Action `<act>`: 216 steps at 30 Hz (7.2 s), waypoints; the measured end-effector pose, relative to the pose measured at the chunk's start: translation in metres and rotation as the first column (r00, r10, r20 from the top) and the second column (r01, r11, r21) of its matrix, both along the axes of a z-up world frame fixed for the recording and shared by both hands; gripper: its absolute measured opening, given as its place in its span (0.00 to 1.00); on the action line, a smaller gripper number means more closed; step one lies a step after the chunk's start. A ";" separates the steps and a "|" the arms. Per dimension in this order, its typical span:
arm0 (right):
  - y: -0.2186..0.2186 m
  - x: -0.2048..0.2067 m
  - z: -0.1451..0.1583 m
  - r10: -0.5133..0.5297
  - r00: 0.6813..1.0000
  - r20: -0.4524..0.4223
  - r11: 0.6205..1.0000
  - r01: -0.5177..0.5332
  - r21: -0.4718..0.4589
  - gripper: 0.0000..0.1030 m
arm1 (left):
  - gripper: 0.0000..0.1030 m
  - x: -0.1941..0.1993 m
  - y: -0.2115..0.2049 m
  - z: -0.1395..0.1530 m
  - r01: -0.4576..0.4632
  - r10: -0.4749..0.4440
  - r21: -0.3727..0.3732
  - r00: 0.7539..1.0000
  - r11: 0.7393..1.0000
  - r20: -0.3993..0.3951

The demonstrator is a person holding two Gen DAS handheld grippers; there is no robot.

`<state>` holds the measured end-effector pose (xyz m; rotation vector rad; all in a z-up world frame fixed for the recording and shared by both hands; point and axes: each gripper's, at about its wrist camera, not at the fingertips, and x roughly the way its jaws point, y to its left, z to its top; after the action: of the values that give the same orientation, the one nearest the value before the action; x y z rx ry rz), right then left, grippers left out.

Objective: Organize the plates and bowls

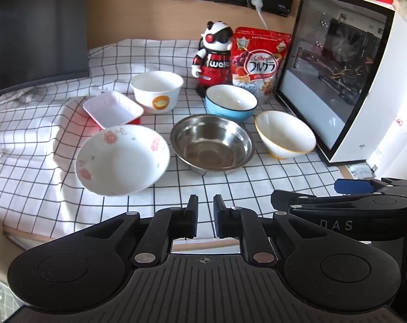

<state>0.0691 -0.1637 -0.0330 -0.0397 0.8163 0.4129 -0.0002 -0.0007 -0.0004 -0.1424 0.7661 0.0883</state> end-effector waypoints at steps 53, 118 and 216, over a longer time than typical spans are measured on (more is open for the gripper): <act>0.007 -0.004 0.000 0.016 1.000 -0.007 1.000 -0.016 -0.006 1.00 | 0.14 -0.006 0.006 -0.008 -0.015 0.014 -0.021 1.000 1.000 -0.022; 0.025 0.090 -0.033 -0.285 0.958 -0.037 0.944 0.288 0.162 1.00 | 0.14 0.132 0.117 -0.037 0.160 -0.151 -0.361 0.987 0.919 0.051; 0.147 0.181 -0.061 0.214 0.958 -0.191 0.970 -0.186 0.154 0.41 | 0.23 0.176 0.194 -0.074 -0.136 0.079 -0.247 0.971 0.959 -0.226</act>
<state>0.2500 -0.0171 -0.0942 0.0471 0.9918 0.6715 0.1758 0.1931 -0.0745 -0.4317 0.9842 0.1076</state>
